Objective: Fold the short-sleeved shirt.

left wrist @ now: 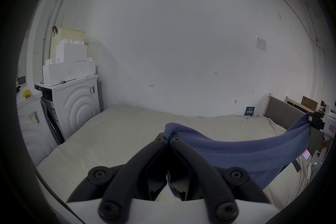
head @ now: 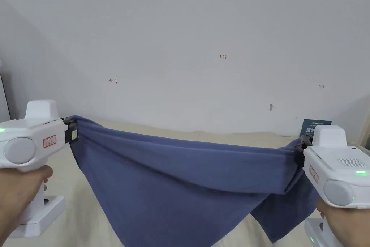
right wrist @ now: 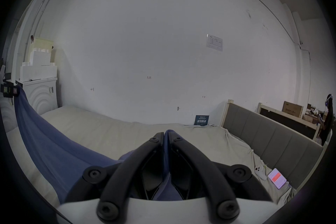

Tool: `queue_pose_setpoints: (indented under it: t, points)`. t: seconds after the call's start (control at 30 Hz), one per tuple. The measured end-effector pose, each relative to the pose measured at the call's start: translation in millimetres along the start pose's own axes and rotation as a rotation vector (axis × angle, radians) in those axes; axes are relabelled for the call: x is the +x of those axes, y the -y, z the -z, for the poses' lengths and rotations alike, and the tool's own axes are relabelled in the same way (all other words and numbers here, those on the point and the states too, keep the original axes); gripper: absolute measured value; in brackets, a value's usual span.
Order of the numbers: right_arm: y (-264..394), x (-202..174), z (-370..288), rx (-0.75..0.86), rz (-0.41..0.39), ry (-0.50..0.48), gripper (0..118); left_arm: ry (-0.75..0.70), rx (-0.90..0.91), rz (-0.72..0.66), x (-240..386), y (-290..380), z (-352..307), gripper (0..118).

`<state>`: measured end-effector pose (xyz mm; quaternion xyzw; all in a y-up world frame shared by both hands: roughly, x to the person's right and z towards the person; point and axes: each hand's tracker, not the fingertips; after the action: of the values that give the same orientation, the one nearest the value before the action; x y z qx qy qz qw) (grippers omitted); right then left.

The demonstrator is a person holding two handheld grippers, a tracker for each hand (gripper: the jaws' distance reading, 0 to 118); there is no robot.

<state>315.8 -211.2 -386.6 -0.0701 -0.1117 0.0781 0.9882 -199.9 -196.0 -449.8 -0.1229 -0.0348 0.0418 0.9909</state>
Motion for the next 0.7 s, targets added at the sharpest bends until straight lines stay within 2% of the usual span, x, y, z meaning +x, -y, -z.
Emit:
queue_pose_setpoints:
  t: [0.4, 0.7]
  points:
    - [-11.2, -21.0, 84.1, -0.042, -0.048, 0.025, 3, -0.056, -0.021, 0.056, 8.2, -18.9, 61.4, 0]
    - [-40.0, -19.0, 165.2, -0.035, 0.026, 0.039, 3, -0.080, -0.023, 0.101, 20.8, -50.0, 132.0, 0]
